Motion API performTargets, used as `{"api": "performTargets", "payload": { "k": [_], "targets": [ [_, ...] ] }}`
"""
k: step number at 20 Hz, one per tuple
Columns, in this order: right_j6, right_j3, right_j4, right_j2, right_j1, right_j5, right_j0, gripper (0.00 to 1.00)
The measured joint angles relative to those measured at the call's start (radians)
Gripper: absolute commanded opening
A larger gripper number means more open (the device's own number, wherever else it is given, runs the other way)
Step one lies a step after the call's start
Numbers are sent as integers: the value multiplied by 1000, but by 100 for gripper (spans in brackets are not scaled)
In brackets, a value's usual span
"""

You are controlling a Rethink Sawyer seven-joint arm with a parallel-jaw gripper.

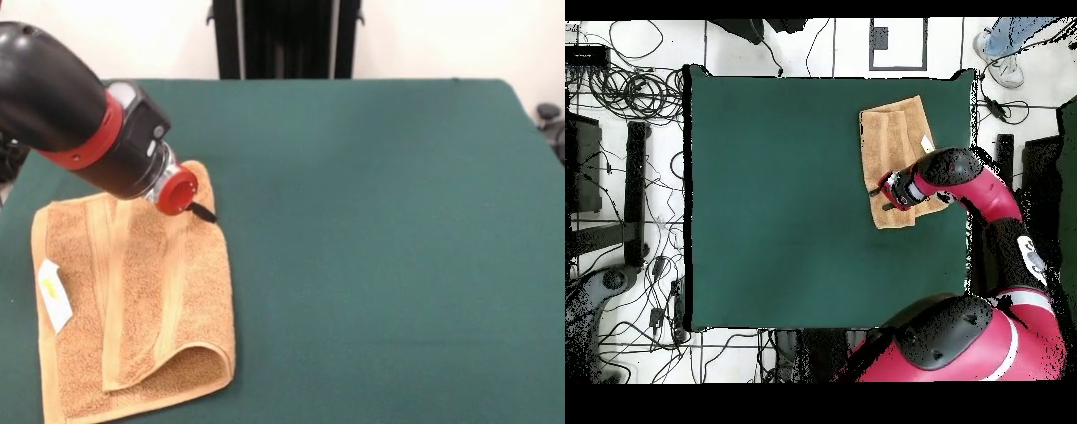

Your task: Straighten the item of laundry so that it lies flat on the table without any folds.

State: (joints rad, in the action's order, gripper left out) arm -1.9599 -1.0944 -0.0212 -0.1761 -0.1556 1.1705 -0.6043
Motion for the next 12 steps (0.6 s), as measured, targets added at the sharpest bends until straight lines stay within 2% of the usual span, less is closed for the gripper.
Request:
{"api": "performTargets", "payload": {
  "k": [4,7,12],
  "targets": [
    [0,-1,29,2,-9,-17,11,100],
    [0,-8,92,4,-31,-46,36,100],
    [0,-36,259,5,-90,-148,84,100]
  ]
}}
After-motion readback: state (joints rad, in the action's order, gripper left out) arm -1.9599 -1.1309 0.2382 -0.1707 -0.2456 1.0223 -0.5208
